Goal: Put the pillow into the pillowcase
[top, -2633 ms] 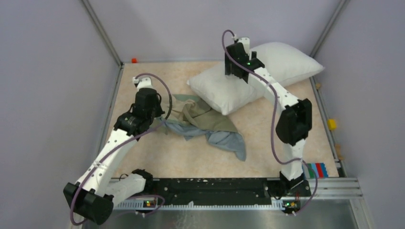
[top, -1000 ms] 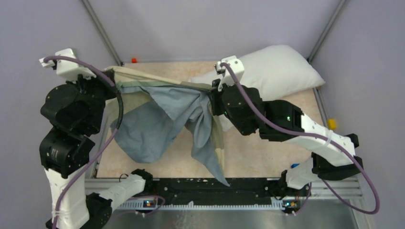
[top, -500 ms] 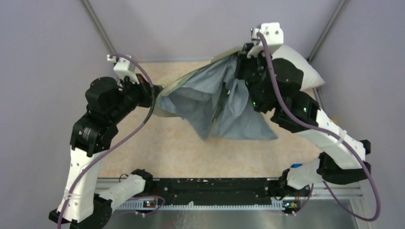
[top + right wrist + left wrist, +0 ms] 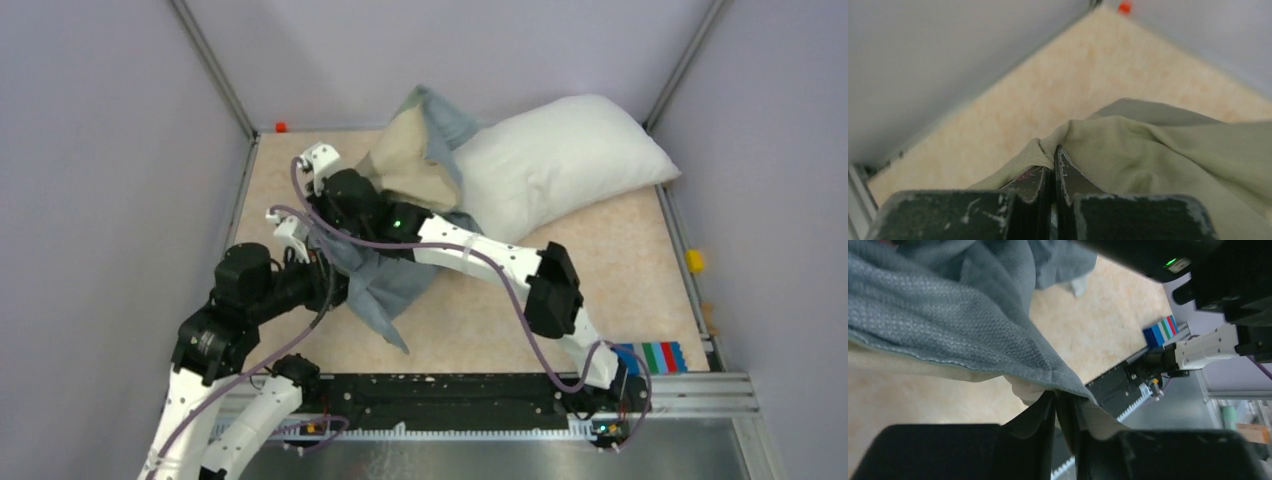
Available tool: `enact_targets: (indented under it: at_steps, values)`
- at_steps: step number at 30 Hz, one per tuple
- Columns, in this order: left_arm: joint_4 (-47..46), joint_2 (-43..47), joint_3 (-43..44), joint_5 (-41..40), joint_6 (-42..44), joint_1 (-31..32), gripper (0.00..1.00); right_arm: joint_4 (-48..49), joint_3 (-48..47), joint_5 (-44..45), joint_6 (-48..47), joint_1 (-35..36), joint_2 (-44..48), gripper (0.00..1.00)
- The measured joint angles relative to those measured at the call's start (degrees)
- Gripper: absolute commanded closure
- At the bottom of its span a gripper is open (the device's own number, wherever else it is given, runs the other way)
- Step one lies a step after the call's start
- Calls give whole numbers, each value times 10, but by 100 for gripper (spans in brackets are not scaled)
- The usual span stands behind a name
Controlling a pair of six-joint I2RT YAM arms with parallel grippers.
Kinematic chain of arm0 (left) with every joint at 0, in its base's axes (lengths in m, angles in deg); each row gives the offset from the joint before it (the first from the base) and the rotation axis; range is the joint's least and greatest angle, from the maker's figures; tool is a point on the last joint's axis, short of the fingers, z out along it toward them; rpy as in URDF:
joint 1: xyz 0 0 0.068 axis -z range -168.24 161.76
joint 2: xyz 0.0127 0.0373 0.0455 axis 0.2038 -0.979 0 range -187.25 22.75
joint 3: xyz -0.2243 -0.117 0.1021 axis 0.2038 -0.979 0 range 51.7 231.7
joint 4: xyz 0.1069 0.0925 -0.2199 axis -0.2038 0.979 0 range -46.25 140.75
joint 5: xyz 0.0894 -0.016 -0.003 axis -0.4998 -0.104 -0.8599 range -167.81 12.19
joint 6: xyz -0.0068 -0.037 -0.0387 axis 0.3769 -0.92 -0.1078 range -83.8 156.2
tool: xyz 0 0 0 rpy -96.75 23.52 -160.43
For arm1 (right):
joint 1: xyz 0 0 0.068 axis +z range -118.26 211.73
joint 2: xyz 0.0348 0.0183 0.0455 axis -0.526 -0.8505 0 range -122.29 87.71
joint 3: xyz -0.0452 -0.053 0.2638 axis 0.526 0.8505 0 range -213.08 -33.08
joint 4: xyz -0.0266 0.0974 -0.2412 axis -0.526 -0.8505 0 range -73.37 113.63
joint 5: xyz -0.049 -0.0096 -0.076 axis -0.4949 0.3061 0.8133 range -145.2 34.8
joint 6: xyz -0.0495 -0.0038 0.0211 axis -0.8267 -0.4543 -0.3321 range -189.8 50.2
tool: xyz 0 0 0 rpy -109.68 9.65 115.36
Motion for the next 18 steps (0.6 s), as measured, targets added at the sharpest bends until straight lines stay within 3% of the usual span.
enact_targets:
  at_steps: [2, 3, 5, 10, 15, 18]
  values:
    - [12, 11, -44, 8, -14, 0, 45, -31, 41, -40, 25, 0, -20, 48]
    - [22, 11, -57, 9, -22, 0, 37, -46, 55, -53, 36, 0, -28, 37]
    - [32, 7, -62, 10, -32, 0, 25, -77, 78, -71, 51, 0, -29, 24]
    - [13, -24, -27, -6, -37, 0, 14, -126, 111, -72, 60, 0, 28, 18]
    - [-33, -92, -1, -42, -28, 0, 15, -168, 123, -15, 78, -3, 155, 19]
    - [-75, -168, 3, -71, -17, 0, 18, -162, 214, 42, 100, -11, 278, 19]
